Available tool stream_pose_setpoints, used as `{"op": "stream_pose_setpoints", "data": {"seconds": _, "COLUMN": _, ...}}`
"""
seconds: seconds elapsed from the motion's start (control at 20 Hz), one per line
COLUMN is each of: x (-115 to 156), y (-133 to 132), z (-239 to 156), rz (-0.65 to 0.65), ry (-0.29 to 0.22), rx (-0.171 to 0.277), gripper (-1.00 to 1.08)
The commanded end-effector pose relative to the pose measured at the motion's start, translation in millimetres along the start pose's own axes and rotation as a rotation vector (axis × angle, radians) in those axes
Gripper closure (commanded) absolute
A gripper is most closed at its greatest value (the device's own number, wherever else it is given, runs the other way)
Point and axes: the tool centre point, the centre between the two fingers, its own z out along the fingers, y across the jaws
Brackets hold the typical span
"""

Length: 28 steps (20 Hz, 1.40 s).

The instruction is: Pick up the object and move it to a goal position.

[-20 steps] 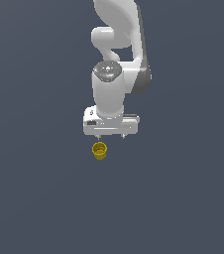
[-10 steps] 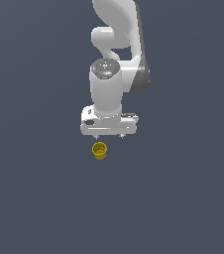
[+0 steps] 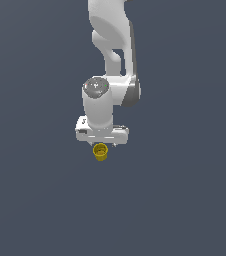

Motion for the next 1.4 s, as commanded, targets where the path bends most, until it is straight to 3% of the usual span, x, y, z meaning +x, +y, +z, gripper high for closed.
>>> {"op": "stream_pose_setpoints", "data": {"seconds": 0.0, "x": -0.7, "y": 9.0, "z": 13.5, "rz": 0.028, "ry": -0.003, "rx": -0.004, "gripper": -0.92}}
{"op": "stream_pose_setpoints", "data": {"seconds": 1.2, "x": -2.3, "y": 17.7, "z": 76.3, "rz": 0.053, "ry": -0.006, "rx": -0.007, "gripper": -0.92}}
{"op": "stream_pose_setpoints", "data": {"seconds": 1.25, "x": -2.3, "y": 17.7, "z": 76.3, "rz": 0.053, "ry": -0.006, "rx": -0.007, "gripper": 1.08}}
{"op": "stream_pose_setpoints", "data": {"seconds": 1.35, "x": -2.3, "y": 17.7, "z": 76.3, "rz": 0.053, "ry": -0.006, "rx": -0.007, "gripper": 1.08}}
